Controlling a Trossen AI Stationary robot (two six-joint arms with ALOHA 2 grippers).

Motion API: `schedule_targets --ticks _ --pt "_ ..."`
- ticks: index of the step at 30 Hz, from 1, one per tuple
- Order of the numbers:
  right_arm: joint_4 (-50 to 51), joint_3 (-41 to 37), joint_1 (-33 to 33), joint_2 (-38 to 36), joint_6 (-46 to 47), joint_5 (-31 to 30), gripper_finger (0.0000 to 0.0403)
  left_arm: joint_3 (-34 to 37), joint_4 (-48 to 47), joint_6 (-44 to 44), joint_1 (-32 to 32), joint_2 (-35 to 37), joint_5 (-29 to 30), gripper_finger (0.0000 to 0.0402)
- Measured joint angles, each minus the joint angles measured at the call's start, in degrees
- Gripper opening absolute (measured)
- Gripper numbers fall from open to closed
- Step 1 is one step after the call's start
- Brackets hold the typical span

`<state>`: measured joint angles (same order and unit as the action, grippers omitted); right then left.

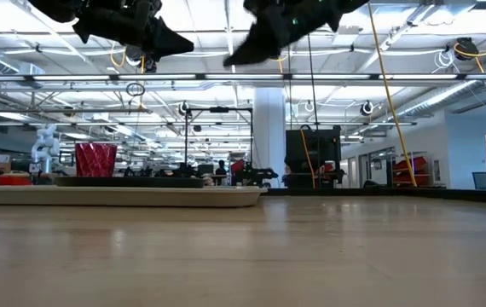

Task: Pick and place plate/cup/fork/spoon on tray
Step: Put the orange spoon on the right side of the blue fork

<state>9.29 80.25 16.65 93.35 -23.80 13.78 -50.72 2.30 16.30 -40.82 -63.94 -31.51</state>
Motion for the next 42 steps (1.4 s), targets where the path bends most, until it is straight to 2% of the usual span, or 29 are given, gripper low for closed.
schedule_targets --ticks 2,5,7,11,13,17,20,25,28,34,42 --pt "-4.4 0.0 -0.2 -1.4 -0.9 -0.5 0.0144 0.0 0.1 -0.3 0.4 -0.1 0.0 0.0081" --pt "-11.5 0.0 0.0 -2.7 8.0 -6.5 0.0147 0.0 0.4 -0.9 0.8 -0.2 0.0 0.0081" --pt "-11.5 0.1 1.0 -3.2 7.4 -9.5 0.0152 0.0 0.6 -1.2 1.0 -0.2 -0.1 0.0081" --pt "-6.2 0.1 3.9 -1.0 5.9 -19.3 0.0156 0.0 1.1 -0.3 1.1 -0.2 0.0 0.0081" --pt "-2.9 0.1 6.2 1.4 9.0 -18.2 0.0157 0.0 1.1 0.1 0.9 -0.2 0.0 0.0081" --pt "0.2 0.1 10.1 8.6 15.4 -11.3 0.0157 0.0 1.0 0.3 0.3 -0.2 0.1 0.0081" --pt "7.2 4.6 11.1 15.0 16.2 -7.6 0.0157 0.0 0.8 1.1 -0.4 -0.2 0.1 0.0081" --pt "28.2 19.9 8.7 24.9 6.8 -10.8 0.0157 0.0 -0.1 1.6 -1.8 -0.2 0.2 0.0081" --pt "34.9 26.7 7.3 28.1 4.7 -13.1 0.0157 0.0 -0.3 1.8 -2.7 -0.2 0.2 0.0081" --pt "37.2 29.0 7.2 28.7 4.9 -13.5 0.0157 0.0 -2.9 1.8 -4.6 -0.2 0.2 0.0081" --pt "34.8 25.0 7.6 28.7 5.1 -12.5 0.0157 0.0 -3.8 1.6 -5.6 -0.2 0.2 0.0081"
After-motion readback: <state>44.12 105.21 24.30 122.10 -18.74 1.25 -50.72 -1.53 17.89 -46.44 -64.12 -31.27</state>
